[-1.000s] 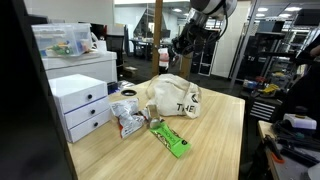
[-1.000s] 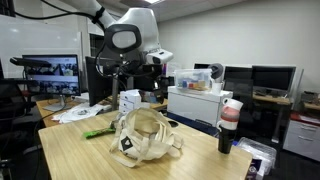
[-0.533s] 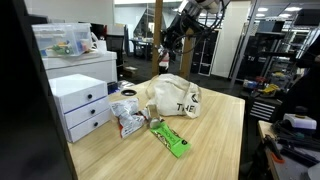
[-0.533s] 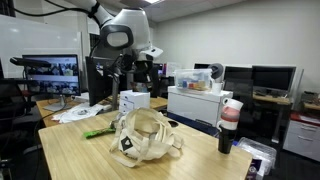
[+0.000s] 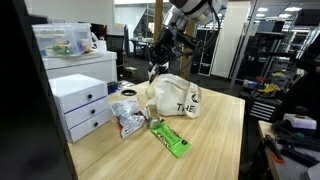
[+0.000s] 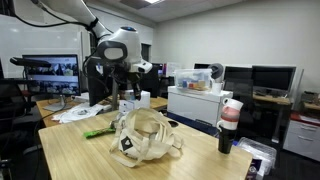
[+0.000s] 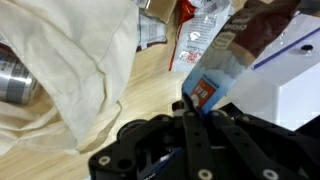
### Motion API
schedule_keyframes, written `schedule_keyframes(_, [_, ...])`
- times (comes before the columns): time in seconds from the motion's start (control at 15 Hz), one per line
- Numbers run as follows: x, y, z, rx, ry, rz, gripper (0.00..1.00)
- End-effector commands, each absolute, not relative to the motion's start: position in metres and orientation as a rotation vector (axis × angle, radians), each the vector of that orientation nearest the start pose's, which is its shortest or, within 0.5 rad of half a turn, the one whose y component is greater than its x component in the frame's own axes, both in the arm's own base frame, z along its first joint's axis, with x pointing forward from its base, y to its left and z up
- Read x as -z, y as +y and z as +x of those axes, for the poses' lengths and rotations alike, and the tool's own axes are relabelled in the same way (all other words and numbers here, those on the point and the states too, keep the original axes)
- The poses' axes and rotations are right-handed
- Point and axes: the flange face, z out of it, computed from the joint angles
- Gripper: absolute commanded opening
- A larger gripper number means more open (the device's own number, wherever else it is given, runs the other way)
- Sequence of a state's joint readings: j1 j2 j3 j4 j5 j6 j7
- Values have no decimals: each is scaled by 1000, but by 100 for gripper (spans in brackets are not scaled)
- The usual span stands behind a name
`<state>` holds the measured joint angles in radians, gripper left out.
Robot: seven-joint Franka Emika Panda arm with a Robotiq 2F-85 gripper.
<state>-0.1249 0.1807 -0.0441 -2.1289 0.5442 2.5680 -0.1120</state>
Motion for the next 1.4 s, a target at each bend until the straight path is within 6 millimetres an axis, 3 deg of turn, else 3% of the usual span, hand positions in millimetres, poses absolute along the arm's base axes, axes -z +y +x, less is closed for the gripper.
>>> schedule_keyframes(0.0, [-316, -90, 582, 389, 558, -2799, 1])
schedule_keyframes(0.33, [-283, -75, 587, 368, 484, -2882, 1])
schedule_keyframes(0.4, [-280, -74, 587, 372, 484, -2893, 30])
schedule_keyframes(0.47, [-278, -74, 588, 374, 472, -2902, 31])
schedule_keyframes(0.73, [-278, -73, 588, 371, 448, -2919, 57])
schedule_keyframes(0.93, [-288, -77, 587, 397, 454, -2908, 77])
schedule_keyframes(1.13, [-314, -88, 584, 431, 484, -2869, 98])
schedule_keyframes(1.33, [-341, -105, 581, 474, 541, -2821, 100])
